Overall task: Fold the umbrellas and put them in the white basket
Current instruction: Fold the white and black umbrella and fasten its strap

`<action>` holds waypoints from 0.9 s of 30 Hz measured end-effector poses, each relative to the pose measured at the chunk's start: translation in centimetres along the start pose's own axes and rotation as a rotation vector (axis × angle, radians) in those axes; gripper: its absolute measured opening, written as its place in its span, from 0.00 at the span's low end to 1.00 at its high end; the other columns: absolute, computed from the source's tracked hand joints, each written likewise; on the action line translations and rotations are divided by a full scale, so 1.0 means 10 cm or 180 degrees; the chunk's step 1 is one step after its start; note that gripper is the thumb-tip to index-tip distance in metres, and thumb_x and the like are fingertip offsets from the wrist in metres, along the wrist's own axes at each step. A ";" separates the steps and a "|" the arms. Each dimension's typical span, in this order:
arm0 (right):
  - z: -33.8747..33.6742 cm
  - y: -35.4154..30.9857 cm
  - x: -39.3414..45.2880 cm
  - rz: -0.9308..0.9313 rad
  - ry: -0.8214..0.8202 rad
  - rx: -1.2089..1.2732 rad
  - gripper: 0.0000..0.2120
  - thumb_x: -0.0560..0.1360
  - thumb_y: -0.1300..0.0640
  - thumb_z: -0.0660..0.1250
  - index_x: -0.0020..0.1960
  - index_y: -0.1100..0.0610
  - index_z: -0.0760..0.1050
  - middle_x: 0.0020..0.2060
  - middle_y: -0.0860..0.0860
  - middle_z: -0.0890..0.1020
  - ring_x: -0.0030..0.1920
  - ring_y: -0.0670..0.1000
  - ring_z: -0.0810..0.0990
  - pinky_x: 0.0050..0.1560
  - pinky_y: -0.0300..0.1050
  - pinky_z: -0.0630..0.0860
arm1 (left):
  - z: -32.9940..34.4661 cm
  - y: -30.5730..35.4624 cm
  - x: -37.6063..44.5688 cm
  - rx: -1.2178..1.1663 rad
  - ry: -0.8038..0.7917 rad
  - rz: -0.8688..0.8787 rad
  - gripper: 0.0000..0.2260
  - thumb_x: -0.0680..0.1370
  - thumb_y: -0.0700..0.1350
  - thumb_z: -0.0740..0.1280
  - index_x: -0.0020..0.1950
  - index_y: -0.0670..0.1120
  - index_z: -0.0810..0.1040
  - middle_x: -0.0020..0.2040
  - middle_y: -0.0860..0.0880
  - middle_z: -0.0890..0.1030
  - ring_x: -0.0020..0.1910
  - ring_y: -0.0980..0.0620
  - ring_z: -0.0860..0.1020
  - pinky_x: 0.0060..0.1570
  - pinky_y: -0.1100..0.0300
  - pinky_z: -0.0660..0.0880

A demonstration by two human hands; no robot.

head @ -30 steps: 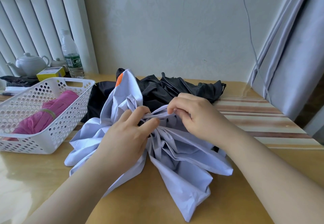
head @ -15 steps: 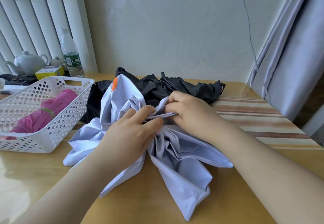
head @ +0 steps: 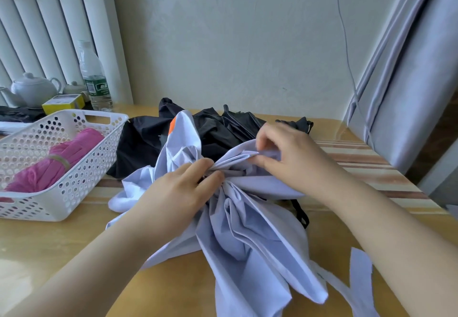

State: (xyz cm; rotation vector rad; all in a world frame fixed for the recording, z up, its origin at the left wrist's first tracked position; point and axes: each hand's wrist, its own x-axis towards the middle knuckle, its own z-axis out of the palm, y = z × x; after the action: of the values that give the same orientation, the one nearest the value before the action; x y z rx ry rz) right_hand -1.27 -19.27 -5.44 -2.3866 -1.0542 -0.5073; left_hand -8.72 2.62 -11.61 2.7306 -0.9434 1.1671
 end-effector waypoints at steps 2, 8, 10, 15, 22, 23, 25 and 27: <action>-0.10 0.03 -0.03 0.0157 0.0105 -0.0188 0.17 0.69 0.52 0.75 0.53 0.53 0.72 0.45 0.44 0.70 0.48 0.44 0.68 0.49 0.35 0.65 | -0.03 -0.02 0.00 0.0206 0.0113 0.0094 0.13 0.73 0.33 0.53 0.54 0.41 0.70 0.52 0.43 0.69 0.32 0.43 0.77 0.19 0.54 0.71; -0.07 0.14 -0.08 0.0954 -0.0430 -0.0328 0.35 0.74 0.47 0.70 0.76 0.45 0.57 0.71 0.47 0.63 0.70 0.48 0.63 0.62 0.36 0.58 | -0.12 -0.17 0.08 0.0931 0.0126 0.0138 0.11 0.72 0.30 0.56 0.50 0.36 0.75 0.48 0.36 0.77 0.27 0.44 0.73 0.16 0.57 0.67; 0.07 0.22 -0.08 0.1376 -0.0535 -0.0227 0.37 0.76 0.46 0.68 0.78 0.46 0.51 0.73 0.50 0.63 0.71 0.52 0.65 0.62 0.40 0.62 | -0.07 -0.17 -0.02 0.1026 0.0013 0.0323 0.12 0.73 0.30 0.55 0.52 0.37 0.74 0.46 0.36 0.79 0.27 0.45 0.72 0.17 0.58 0.66; 0.38 0.43 -0.20 0.2174 -0.0961 0.0505 0.29 0.75 0.46 0.69 0.73 0.50 0.65 0.64 0.50 0.76 0.62 0.52 0.76 0.57 0.47 0.74 | 0.07 -0.01 -0.34 0.0871 -0.0032 0.0330 0.13 0.73 0.32 0.52 0.52 0.42 0.72 0.49 0.42 0.73 0.28 0.47 0.71 0.20 0.59 0.62; 0.40 0.41 -0.28 0.2267 -0.0755 0.1505 0.06 0.76 0.61 0.64 0.50 0.56 0.79 0.45 0.54 0.84 0.46 0.53 0.82 0.45 0.46 0.74 | 0.25 0.08 -0.57 0.0431 0.0005 -0.0082 0.10 0.74 0.44 0.59 0.54 0.50 0.72 0.58 0.46 0.72 0.30 0.46 0.68 0.24 0.59 0.71; 0.37 0.40 -0.27 0.2412 -0.0612 0.2082 0.07 0.76 0.64 0.63 0.51 0.58 0.79 0.47 0.57 0.84 0.48 0.55 0.81 0.48 0.47 0.74 | 0.26 0.08 -0.60 0.0383 0.0037 -0.0137 0.09 0.76 0.45 0.59 0.55 0.50 0.72 0.58 0.46 0.72 0.32 0.46 0.68 0.25 0.59 0.72; 0.34 0.38 -0.26 0.2549 -0.0463 0.3199 0.09 0.77 0.69 0.60 0.52 0.60 0.77 0.49 0.61 0.81 0.51 0.58 0.79 0.54 0.50 0.73 | 0.26 0.08 -0.63 0.0251 0.0080 -0.0237 0.10 0.82 0.48 0.53 0.55 0.50 0.72 0.58 0.46 0.71 0.32 0.44 0.71 0.27 0.58 0.74; 0.34 0.37 -0.24 0.2445 -0.0524 0.3605 0.13 0.77 0.71 0.60 0.56 0.60 0.76 0.52 0.60 0.81 0.53 0.58 0.80 0.59 0.52 0.74 | 0.22 0.06 -0.60 0.0164 0.0070 -0.0324 0.13 0.83 0.51 0.49 0.56 0.49 0.71 0.58 0.46 0.71 0.32 0.44 0.73 0.28 0.58 0.74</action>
State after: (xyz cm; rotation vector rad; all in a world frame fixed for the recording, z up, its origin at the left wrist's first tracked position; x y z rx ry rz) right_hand 0.53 -20.94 -10.48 -1.5695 -0.2322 0.4703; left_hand -10.86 4.69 -17.33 2.7625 -0.7726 1.2172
